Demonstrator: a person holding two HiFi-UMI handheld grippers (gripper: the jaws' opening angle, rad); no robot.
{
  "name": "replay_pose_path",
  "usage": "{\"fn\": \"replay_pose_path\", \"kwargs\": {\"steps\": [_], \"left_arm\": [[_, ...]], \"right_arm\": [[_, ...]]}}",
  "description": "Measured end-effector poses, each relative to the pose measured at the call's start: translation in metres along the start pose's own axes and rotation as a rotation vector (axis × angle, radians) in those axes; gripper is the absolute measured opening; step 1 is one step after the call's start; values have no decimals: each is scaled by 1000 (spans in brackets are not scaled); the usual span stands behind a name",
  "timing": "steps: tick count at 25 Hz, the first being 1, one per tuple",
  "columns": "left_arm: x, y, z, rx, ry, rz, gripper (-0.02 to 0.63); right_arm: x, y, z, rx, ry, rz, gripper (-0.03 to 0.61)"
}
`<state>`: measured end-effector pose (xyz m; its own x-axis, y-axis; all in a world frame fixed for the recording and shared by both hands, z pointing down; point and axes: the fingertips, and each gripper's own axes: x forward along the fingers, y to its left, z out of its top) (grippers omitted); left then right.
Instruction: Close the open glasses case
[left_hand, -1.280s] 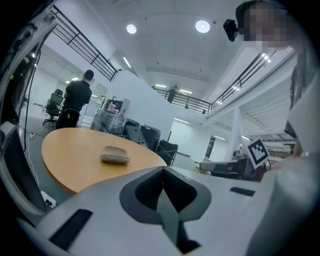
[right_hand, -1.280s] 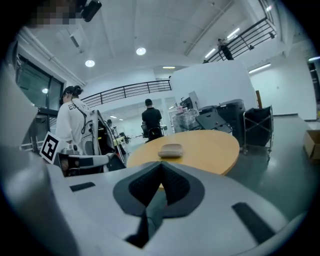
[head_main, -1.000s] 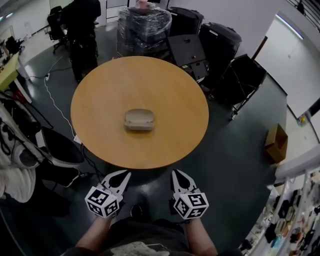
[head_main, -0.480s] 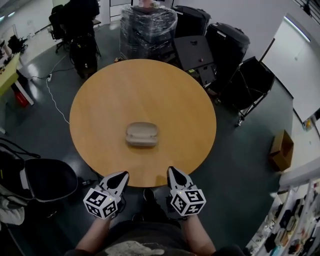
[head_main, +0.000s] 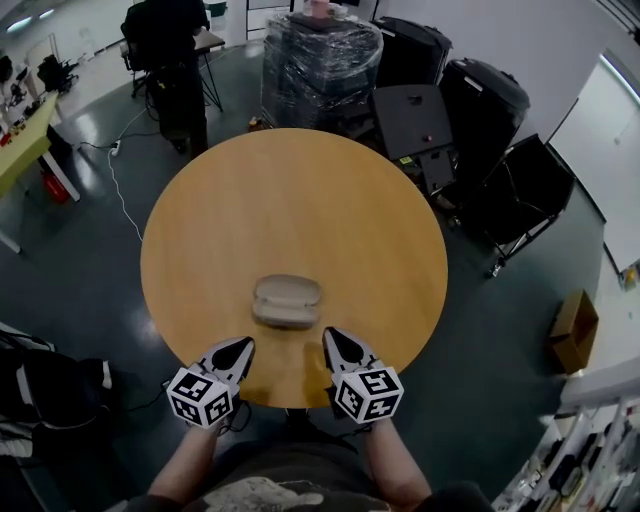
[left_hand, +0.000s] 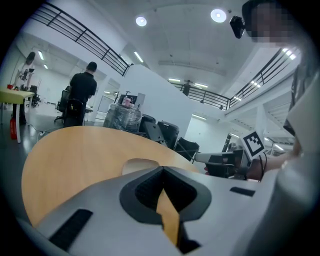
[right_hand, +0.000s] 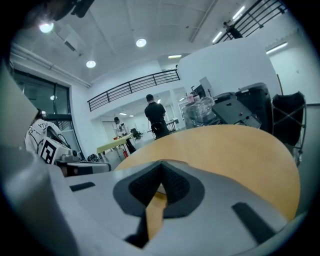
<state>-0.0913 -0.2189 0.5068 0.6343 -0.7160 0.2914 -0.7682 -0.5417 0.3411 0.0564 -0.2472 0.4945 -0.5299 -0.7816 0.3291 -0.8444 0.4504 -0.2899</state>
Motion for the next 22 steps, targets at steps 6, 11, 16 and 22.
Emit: {"fn": "replay_pose_path", "kwargs": {"steps": [6,11,16,22], "left_arm": [[44,21,-3,-5,37,29,8],[71,44,-11,-28,82,71,8],[92,64,-28,-58,132,127,8],[95,65,-40,-77,163,161,8]], "right_arm": [[30,-30,4,-3,23,9,-11],[53,-43,11,-31,46,46,-11],[73,-57,9,-44,77,85,-11],[85,-62,16,-58,92,138,-11]]}}
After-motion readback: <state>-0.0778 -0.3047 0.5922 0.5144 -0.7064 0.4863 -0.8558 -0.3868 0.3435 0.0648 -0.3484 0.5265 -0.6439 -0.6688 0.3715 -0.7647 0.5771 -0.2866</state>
